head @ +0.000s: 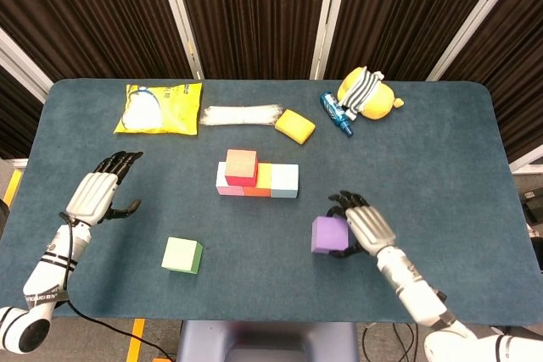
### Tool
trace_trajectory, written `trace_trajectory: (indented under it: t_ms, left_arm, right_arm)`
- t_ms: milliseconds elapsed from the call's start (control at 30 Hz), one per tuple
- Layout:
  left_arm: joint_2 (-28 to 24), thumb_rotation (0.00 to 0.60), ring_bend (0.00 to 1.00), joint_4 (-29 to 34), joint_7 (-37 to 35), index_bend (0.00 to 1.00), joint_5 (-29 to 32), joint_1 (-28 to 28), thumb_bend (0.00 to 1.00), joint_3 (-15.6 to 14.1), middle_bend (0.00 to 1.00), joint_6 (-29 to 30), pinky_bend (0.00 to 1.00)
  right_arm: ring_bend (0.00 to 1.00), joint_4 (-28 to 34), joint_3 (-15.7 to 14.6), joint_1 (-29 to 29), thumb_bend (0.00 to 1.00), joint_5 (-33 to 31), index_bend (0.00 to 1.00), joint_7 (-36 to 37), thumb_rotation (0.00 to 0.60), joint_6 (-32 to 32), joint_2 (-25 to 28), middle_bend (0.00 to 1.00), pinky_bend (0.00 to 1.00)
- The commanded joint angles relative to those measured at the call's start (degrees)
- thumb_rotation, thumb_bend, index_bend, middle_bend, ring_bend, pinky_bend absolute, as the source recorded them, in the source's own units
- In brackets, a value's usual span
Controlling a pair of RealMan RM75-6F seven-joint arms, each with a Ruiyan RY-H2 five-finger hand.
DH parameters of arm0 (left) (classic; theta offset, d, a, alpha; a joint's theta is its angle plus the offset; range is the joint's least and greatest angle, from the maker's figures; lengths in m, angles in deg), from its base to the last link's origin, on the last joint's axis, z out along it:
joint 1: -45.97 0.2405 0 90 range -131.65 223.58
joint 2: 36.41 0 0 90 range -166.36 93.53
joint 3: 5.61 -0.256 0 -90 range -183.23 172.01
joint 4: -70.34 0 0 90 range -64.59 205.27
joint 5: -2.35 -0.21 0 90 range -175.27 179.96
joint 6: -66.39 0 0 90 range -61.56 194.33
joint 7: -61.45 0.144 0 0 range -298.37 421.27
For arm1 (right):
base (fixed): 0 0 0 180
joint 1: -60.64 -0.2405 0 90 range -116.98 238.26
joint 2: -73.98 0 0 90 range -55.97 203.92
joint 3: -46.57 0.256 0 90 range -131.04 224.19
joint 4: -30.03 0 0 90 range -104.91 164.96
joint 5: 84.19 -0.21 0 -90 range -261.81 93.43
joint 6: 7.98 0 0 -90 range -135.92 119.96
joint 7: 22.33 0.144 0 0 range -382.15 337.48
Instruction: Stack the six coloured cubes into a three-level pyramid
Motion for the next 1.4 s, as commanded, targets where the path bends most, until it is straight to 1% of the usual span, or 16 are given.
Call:
trace_trajectory:
  t_ms: [33,100,200,300,367,500,800,1000,1400]
  left_arm:
    - [0.26,0.6,0.0,-0.15,0.6,0.0,0.08,0.11,0.34,0.18,0.08,0.04,0.12]
    - [0.47,0.6,0.0,-0.23,1.4,0.0,0.1,0.24,0.34,0.4,0.08,0.46,0.12]
    - [0.67,0.6,0.0,-0.13,2.68,0.0,0.25,0.39,0.34,0.75,0.08,1.04,0.12]
    - [0.74,0.6,0.0,0.08,3.29,0.0,0.28,0.69,0.33,0.92,0.08,1.48,0.12]
    - [0.8,0.6,0.0,0.12,3.35,0.0,0.23,0.85,0.33,1.0,0.08,1.65,0.12]
    - [0.96,0.6,0.0,-0.12,3.01,0.0,0.47,1.08,0.33,1.26,0.08,1.47,0.12]
    - [1.53,0.6,0.0,-1.09,1.75,0.0,0.0,1.71,0.33,1.3,0.08,1.37,0.12]
    - [1.59,0.6,0.0,-1.47,0.87,0.0,-0.41,1.92,0.33,1.44,0.08,1.16,0.12]
    - [1.89,0.6,0.0,-2.55,-1.08,0.0,-1.58,2.42,0.33,1.31,0.08,0.89,0.12]
  right_arm:
    - [0.08,1.72,4.49,-3.57,0.19,-3.23,0.51,1.53,0.6,2.95,3.27,0.23,0.19]
    - [0.08,1.46,6.84,-6.33,0.19,-6.28,0.51,1.38,0.6,5.44,4.31,0.23,0.19]
    - [0.08,-0.39,9.54,-11.22,0.19,-11.46,0.5,-0.15,0.6,9.24,4.92,0.23,0.18]
    - [0.07,-4.03,10.91,-16.54,0.19,-17.01,0.5,-2.68,0.6,12.27,4.16,0.23,0.16]
    - [0.06,-6.42,11.16,-19.48,0.19,-20.14,0.5,-4.06,0.599,13.39,3.07,0.23,0.15]
    - [0.04,-11.77,10.55,-25.12,0.19,-26.6,0.49,-6.6,0.599,14.85,0.04,0.23,0.14]
    - [0.03,-21.84,8.86,-32.45,0.19,-36.03,0.48,-7.9,0.598,16.55,-5.83,0.22,0.13]
    - [0.03,-25.4,7.82,-35.05,0.19,-38.86,0.48,-7.66,0.598,17.53,-8.43,0.22,0.12]
    - [0.02,-28.09,6.36,-37.95,0.19,-41.22,0.47,-7.72,0.598,17.14,-10.7,0.22,0.11]
